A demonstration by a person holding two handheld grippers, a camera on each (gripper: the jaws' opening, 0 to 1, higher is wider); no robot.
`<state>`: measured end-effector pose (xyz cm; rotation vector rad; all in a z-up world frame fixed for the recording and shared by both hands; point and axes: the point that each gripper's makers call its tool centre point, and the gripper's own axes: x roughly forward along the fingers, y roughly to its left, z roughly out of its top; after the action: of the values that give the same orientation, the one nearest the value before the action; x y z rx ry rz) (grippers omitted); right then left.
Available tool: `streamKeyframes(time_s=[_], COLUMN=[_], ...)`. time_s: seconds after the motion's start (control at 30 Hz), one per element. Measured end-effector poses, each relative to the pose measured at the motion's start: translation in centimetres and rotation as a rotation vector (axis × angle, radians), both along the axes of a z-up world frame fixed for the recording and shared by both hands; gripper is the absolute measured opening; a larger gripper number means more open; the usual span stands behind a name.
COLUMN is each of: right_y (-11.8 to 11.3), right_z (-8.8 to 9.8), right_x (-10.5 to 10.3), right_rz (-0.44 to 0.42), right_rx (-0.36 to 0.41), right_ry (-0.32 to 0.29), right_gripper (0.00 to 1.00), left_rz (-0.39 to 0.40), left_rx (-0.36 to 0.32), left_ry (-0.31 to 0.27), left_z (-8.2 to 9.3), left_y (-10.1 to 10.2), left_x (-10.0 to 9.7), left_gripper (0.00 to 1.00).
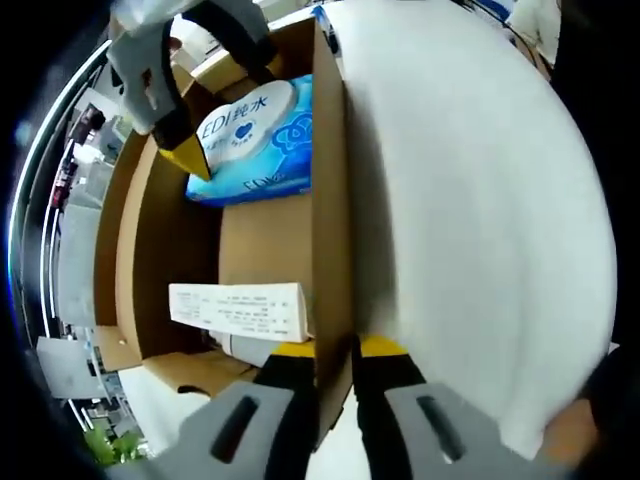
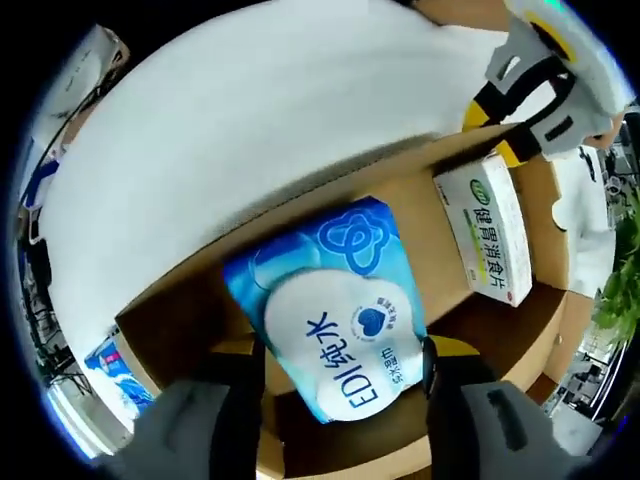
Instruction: Operate the shoe box by opening the lid, removing the specified soft item, and placing it in the target area until the item is outside and the box remains undamaged.
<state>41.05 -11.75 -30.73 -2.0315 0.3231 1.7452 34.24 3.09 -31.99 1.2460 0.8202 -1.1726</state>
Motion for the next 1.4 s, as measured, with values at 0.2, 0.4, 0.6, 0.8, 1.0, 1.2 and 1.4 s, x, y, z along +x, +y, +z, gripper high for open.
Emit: streamKeyframes(time_s=[0.2, 0.4, 0.6, 0.8, 1.0, 1.2, 1.4], right_y=[0.1, 0.6, 0.6, 0.7, 0.5, 0.3, 0.2], right_z=[0.2, -0.7, -1.7, -3.0, -3.8, -4.6, -4.6], right_x=[0.5, -0.4, -0.5, -0.4, -0.3, -0.2, -0.2], right_rz=[0.165, 0.265, 0.273, 0.276, 0.24, 0.225, 0.216], right_rx=[-0.038, -0.063, -0.088, -0.111, -0.14, -0.169, -0.171], right_ry=[-0.083, -0.038, 0.028, 0.064, 0.066, 0.079, 0.082], right_gripper=[0.72, 0.72, 0.71, 0.73, 0.77, 0.81, 0.81], left_rz=[0.001, 0.003, 0.005, 0.004, 0.001, 0.0, 0.002], left_rx=[0.0, 0.0, 0.0, 0.001, 0.002, 0.003, 0.004], left_ry=[0.001, 0.001, 0.002, 0.004, 0.004, 0.005, 0.005], left_z=[0.0, 0.0, 0.0, -0.1, -0.1, 0.0, 0.1], left_y=[0.2, 0.4, 0.4, 0.3, 0.1, 0.0, 0.1], left_x=[0.4, 0.7, 0.6, 0.4, 0.1, 0.2, 0.9], left_gripper=[0.1, 0.1, 0.1, 0.1, 0.1, 0.1, 0.1])
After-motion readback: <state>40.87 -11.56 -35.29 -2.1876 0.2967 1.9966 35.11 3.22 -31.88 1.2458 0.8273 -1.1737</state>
